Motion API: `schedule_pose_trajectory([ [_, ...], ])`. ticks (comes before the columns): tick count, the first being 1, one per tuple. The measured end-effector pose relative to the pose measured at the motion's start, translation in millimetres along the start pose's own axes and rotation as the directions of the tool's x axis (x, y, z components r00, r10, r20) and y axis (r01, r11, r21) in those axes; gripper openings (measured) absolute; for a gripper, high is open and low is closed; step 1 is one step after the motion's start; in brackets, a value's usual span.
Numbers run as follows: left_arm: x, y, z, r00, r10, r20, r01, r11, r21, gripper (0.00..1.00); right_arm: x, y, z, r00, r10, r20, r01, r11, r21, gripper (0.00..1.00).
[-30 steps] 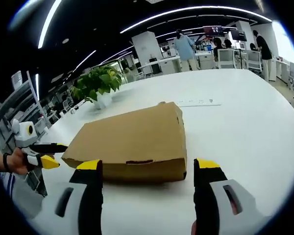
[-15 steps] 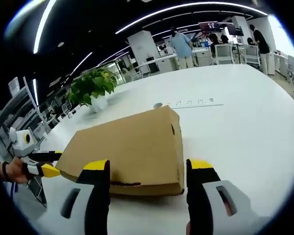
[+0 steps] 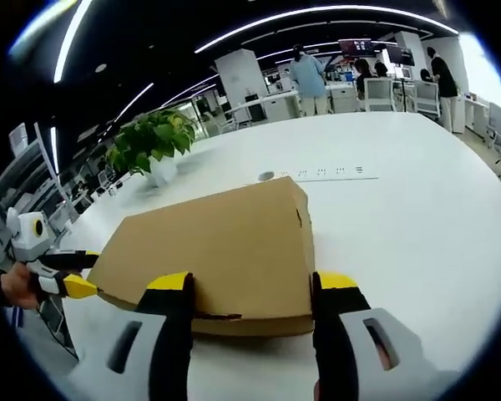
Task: Operate the shoe box by opening the lid, removing the specified soft item, and placing it in the target area until the item is outside and the box remains undamaged.
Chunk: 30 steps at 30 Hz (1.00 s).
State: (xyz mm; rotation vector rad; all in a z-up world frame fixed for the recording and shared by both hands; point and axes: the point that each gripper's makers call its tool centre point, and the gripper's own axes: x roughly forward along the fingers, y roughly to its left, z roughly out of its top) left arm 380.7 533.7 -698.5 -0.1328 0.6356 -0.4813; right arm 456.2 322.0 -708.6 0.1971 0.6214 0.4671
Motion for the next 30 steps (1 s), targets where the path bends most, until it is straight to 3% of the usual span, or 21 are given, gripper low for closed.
schedule_pose_trajectory([
  [18,-49.9,19.8,-24.6,0.999,-0.03,-0.03,0.032,0.998,0.057,0.56,-27.5,55.9,-39.5,1.0,-0.026,0.001,0.025,0.998,0.058,0.49],
  [30,-85.7,29.6,-48.4,0.999,-0.014,-0.028,0.016,0.999,0.051,0.55,-48.1,84.3,-63.9,0.997,-0.047,0.06,0.04,0.993,0.11,0.44],
])
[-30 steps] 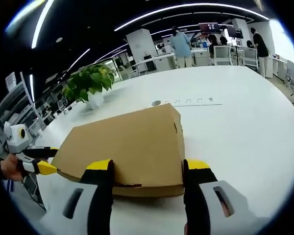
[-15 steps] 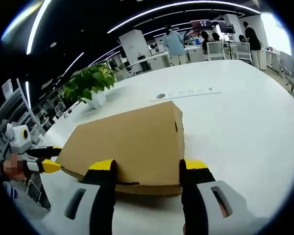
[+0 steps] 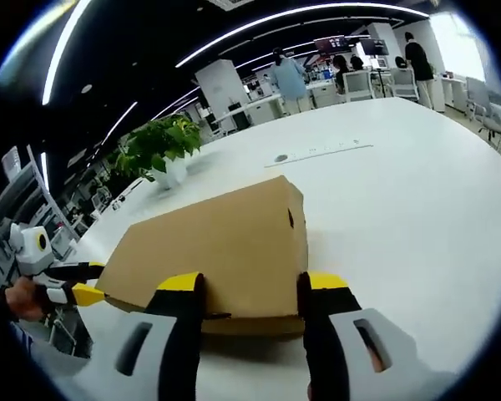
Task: Operate the shoe box by opening the lid, removing the specified soft item, and placing it in the target area until the item is outside and the box remains undamaged.
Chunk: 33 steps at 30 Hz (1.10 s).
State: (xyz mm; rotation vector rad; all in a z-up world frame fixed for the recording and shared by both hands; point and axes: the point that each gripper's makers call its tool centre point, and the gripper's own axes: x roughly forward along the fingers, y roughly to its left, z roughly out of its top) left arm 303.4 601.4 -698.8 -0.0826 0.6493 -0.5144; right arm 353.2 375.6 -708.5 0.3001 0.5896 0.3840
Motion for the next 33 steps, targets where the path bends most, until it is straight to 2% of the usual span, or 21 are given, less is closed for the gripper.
schedule_pose_trajectory([
  [12,-3.9,-5.4,-1.8,1.0,0.018,0.011,-0.018,1.0,-0.002,0.55,-0.7,1.5,-0.8,1.0,0.026,-0.008,-0.026,0.999,-0.026,0.45],
  [15,-4.3,-5.9,-2.1,1.0,0.022,0.016,-0.022,1.0,-0.002,0.55,-2.4,6.3,-3.9,0.996,0.08,-0.029,-0.082,0.992,-0.094,0.51],
  [17,-4.4,-5.8,-2.0,1.0,0.025,0.018,-0.025,1.0,0.001,0.55,-5.8,12.6,-6.3,0.991,0.131,-0.041,-0.136,0.981,-0.142,0.56],
  [19,-4.6,-6.5,-2.5,1.0,0.024,0.019,-0.025,1.0,0.012,0.56,-10.4,15.4,-9.7,0.986,0.154,-0.062,-0.163,0.967,-0.196,0.59],
  [21,-3.1,-7.8,-5.4,1.0,0.022,0.002,-0.022,0.997,0.067,0.58,-13.6,16.7,-12.5,0.982,0.171,-0.082,-0.186,0.952,-0.244,0.6],
  [22,-1.7,-7.3,-7.6,1.0,0.029,-0.01,-0.028,0.995,0.098,0.58,-13.9,16.5,-13.3,0.981,0.172,-0.087,-0.189,0.948,-0.256,0.6],
  [23,-0.8,-7.9,-8.1,0.999,0.031,-0.012,-0.03,0.994,0.106,0.59,-14.1,15.7,-15.9,0.98,0.174,-0.1,-0.196,0.935,-0.295,0.61],
  [25,0.3,-7.6,-8.4,0.999,0.033,-0.011,-0.031,0.994,0.104,0.6,-13.9,13.8,-25.1,0.976,0.154,-0.154,-0.205,0.889,-0.41,0.61],
  [26,0.3,-6.2,-8.1,0.999,0.038,-0.011,-0.036,0.994,0.106,0.59,-13.5,13.4,-27.0,0.976,0.145,-0.165,-0.203,0.881,-0.428,0.61],
  [28,0.5,-4.1,-8.2,0.999,0.049,-0.017,-0.047,0.991,0.124,0.57,-11.3,15.4,-24.7,0.98,0.136,-0.147,-0.186,0.894,-0.408,0.6],
  [30,1.1,-2.1,-8.9,0.998,0.06,-0.024,-0.056,0.989,0.138,0.56,-8.8,9.2,-21.2,0.989,0.091,-0.118,-0.132,0.904,-0.406,0.54],
  [31,1.4,-1.1,-9.0,0.998,0.064,-0.024,-0.06,0.989,0.138,0.55,-7.1,11.8,-23.0,0.988,0.098,-0.123,-0.141,0.898,-0.416,0.54],
  [33,1.0,-0.6,-9.1,0.997,0.075,-0.019,-0.072,0.99,0.124,0.54,-6.1,11.9,-24.8,0.99,0.07,-0.12,-0.115,0.894,-0.433,0.55],
])
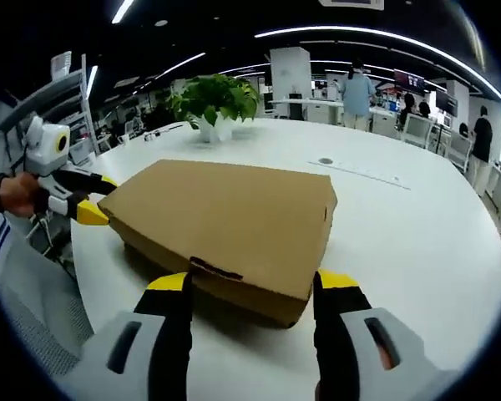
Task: Operate the shoe box by opening the lid, removing the specified soft item, and placing it in the target area until the item is outside and the box remains undamaged.
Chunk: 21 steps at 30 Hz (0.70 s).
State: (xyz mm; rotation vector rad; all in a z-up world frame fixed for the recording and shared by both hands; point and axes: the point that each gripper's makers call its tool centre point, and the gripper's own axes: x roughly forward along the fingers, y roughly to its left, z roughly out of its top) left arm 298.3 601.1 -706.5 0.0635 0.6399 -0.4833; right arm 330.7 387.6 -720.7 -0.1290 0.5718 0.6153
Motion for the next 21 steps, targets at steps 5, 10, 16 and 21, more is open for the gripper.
schedule_pose_trajectory([
  [5,-1.0,-1.7,-0.6,1.0,0.004,0.002,-0.004,1.0,-0.005,0.54,-1.3,-2.3,0.4,1.0,0.0,-0.006,0.001,1.0,0.013,0.55],
  [10,-3.9,-2.6,2.6,1.0,0.003,0.004,-0.003,1.0,-0.023,0.53,-3.9,-2.3,3.3,1.0,0.004,-0.006,-0.004,1.0,0.021,0.55],
  [16,-10.3,-2.6,9.3,0.999,0.015,0.031,-0.013,0.998,-0.065,0.53,-11.7,-1.1,11.3,1.0,0.006,0.03,-0.007,0.999,0.047,0.55],
  [21,-17.9,-4.0,18.1,0.998,0.026,0.058,-0.021,0.996,-0.088,0.52,-19.2,0.8,19.0,0.997,-0.01,0.071,0.005,0.997,0.071,0.54],
])
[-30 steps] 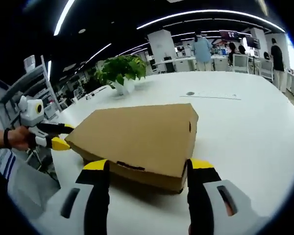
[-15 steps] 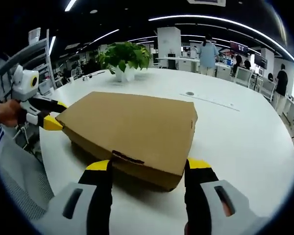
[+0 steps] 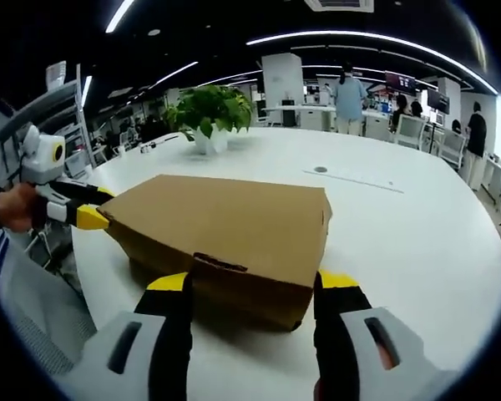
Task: Operate the shoe box by opening the lid, removing the specified soft item, and placing it in the target area until the item is outside and the box remains undamaged.
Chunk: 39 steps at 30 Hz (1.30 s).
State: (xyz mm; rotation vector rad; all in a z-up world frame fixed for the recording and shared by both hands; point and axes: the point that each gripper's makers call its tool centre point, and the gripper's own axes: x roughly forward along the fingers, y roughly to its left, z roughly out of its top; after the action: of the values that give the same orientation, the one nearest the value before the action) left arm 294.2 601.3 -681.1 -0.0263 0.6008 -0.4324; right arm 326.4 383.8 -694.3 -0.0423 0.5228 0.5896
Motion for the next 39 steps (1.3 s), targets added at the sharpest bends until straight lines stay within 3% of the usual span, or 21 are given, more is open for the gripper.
schedule_pose_trajectory([
  [6,-6.8,-0.9,12.1,1.0,0.006,0.02,-0.006,1.0,-0.007,0.51,-4.7,0.0,11.8,0.999,-0.001,0.036,0.0,1.0,0.026,0.54],
  [10,-8.8,-3.1,16.8,1.0,0.007,0.013,-0.008,0.999,0.046,0.51,-9.1,0.3,22.1,0.998,0.001,0.068,-0.004,0.999,0.041,0.54],
  [27,-16.4,-5.2,45.5,0.998,-0.032,0.058,0.025,0.994,0.104,0.58,-16.7,-3.3,71.0,0.985,-0.005,0.171,-0.012,0.995,0.099,0.54],
  [33,-20.9,-7.4,59.8,0.996,-0.023,0.085,0.011,0.991,0.131,0.57,-15.9,-7.3,91.0,0.981,-0.011,0.194,-0.014,0.992,0.128,0.54],
  [39,-20.2,-0.9,76.3,0.992,0.027,0.122,-0.044,0.989,0.139,0.52,-11.7,-11.4,115.0,0.973,-0.023,0.228,-0.008,0.991,0.134,0.54],
])
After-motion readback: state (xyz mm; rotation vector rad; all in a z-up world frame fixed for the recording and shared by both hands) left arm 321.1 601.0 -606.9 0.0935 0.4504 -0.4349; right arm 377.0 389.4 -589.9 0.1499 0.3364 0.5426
